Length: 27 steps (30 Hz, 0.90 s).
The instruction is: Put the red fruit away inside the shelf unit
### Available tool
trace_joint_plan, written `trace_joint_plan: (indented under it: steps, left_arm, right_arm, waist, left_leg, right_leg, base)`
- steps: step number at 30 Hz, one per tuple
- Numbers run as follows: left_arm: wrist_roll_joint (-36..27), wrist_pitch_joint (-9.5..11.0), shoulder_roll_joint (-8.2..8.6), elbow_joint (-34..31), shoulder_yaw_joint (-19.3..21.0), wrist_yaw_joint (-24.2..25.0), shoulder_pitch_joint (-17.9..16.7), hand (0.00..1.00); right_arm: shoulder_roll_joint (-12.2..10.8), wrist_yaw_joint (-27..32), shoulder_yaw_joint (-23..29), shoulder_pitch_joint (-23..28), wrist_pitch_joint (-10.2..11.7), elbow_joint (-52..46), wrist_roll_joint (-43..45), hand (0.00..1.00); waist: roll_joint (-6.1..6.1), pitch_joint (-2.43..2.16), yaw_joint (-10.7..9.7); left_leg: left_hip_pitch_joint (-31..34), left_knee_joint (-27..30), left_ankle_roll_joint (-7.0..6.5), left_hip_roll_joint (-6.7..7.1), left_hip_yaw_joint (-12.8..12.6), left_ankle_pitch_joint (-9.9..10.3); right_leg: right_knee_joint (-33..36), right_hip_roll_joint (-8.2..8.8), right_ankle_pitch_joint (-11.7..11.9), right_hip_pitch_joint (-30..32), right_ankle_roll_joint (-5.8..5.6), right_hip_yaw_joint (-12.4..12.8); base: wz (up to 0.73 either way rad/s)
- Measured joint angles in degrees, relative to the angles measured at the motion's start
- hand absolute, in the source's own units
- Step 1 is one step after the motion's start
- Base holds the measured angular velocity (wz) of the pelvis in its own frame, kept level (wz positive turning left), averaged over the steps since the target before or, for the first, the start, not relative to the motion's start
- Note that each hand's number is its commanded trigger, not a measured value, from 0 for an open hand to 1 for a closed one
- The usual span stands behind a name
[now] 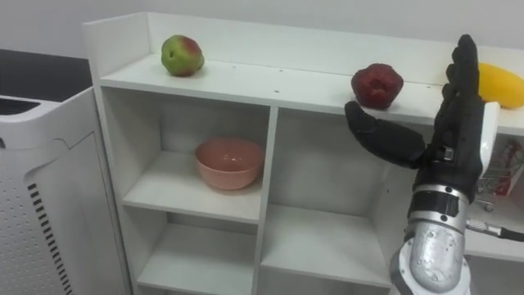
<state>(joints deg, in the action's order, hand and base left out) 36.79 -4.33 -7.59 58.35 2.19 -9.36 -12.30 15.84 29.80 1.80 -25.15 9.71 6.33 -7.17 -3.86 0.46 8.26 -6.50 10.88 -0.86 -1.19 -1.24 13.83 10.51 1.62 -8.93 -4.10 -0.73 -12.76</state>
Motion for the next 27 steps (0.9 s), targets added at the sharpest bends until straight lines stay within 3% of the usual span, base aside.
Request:
trace_joint_plan:
  steps: [7, 10, 15, 22, 27]
  left_arm:
    - [0.0, -0.8, -0.21, 0.0, 0.0, 0.1, 0.0, 0.0]
    - [0.0, -1.1, -0.21, 0.0, 0.0, 0.2, 0.0, 0.0]
    - [0.0, -1.7, -0.25, 0.0, 0.0, 0.2, 0.0, 0.0]
    - [-0.1, -1.9, -0.25, 0.0, 0.0, 0.2, 0.0, 0.0]
    - [0.0, -1.5, -0.67, 0.0, -0.1, 0.1, 0.0, 0.0]
  right_arm:
    - [1.4, -1.0, 0.0, -2.9, -2.0, 2.1, -0.8, 0.0]
    - [2.6, -1.3, 0.0, -3.1, -2.3, 2.5, -2.4, 0.0]
    - [2.7, -2.6, 0.0, -3.1, -3.3, 3.8, -4.3, 0.0]
    - [2.8, -3.1, 0.0, -3.5, -3.5, 4.5, -4.3, 0.0]
    - [3.3, -3.3, 0.0, -7.0, -3.4, 9.5, -4.3, 0.02]
  waist:
    - [-0.14, 0.03, -0.1]
    - [-0.48, -0.2, -0.1]
    - [-0.71, -0.35, -0.1]
    - [-0.77, -0.35, -0.1]
    - [-1.52, -0.1, -0.3]
  left_leg:
    - [0.1, -0.1, 0.0, -0.03, 0.1, 0.0]
    - [0.2, 0.0, 0.0, 0.0, 0.4, 0.0]
    - [0.2, 0.0, 0.0, 0.0, 0.4, 0.0]
    - [0.5, 0.4, 0.02, 0.01, 0.6, 0.0]
    - [1.0, 0.8, 0.15, 0.03, 1.1, -0.1]
  right_leg:
    - [0.0, -0.02, 0.0, 0.1, 0.0, -0.1]
    - [0.0, -0.02, 0.0, 0.1, 0.0, -0.1]
    - [0.0, 0.0, 0.0, 0.1, 0.0, -0.1]
    - [0.0, 0.02, 0.0, 0.0, 0.0, -0.1]
    - [0.0, -0.04, 0.0, 0.1, 0.03, -0.1]
  base:
    - [0.0]
    - [0.03]
    - [0.01]
    - [0.0]
    - [0.03]
